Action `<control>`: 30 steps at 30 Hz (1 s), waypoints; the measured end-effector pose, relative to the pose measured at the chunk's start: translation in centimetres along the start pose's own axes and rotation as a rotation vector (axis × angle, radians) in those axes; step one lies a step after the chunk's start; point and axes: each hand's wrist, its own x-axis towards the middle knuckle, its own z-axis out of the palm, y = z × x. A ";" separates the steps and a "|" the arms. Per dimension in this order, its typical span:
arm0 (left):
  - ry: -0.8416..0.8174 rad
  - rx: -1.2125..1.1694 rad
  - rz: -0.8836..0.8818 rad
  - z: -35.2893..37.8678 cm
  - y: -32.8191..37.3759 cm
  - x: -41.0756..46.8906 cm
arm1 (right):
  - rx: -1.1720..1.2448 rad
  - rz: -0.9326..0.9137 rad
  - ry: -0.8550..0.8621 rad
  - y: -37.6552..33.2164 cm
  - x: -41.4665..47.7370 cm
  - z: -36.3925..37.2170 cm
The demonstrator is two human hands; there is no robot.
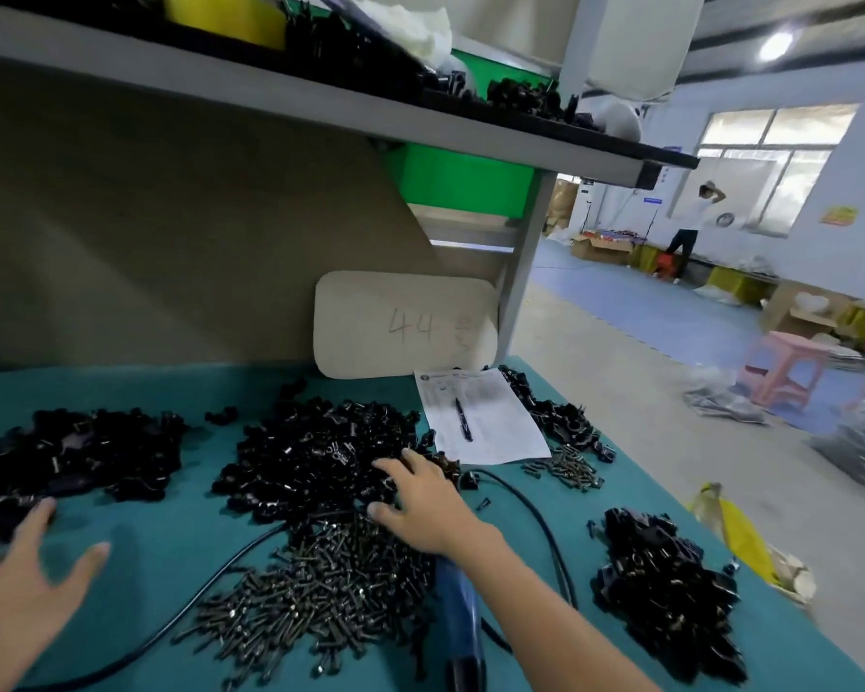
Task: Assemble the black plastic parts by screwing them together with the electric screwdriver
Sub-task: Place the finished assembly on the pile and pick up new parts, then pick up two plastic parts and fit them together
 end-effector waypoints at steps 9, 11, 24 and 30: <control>0.101 0.099 -0.044 0.2 2.8 0.8 | -0.065 0.053 -0.086 -0.5 2.7 3.9; 0.127 0.113 -0.037 -0.4 3.1 0.8 | -0.061 0.054 -0.079 -0.7 2.6 3.7; 0.092 0.208 0.008 -1.4 0.7 4.6 | -0.025 0.057 0.047 -0.5 2.0 3.9; -0.010 0.161 0.047 0.0 -5.9 8.0 | 0.102 0.052 0.116 -0.4 1.9 3.7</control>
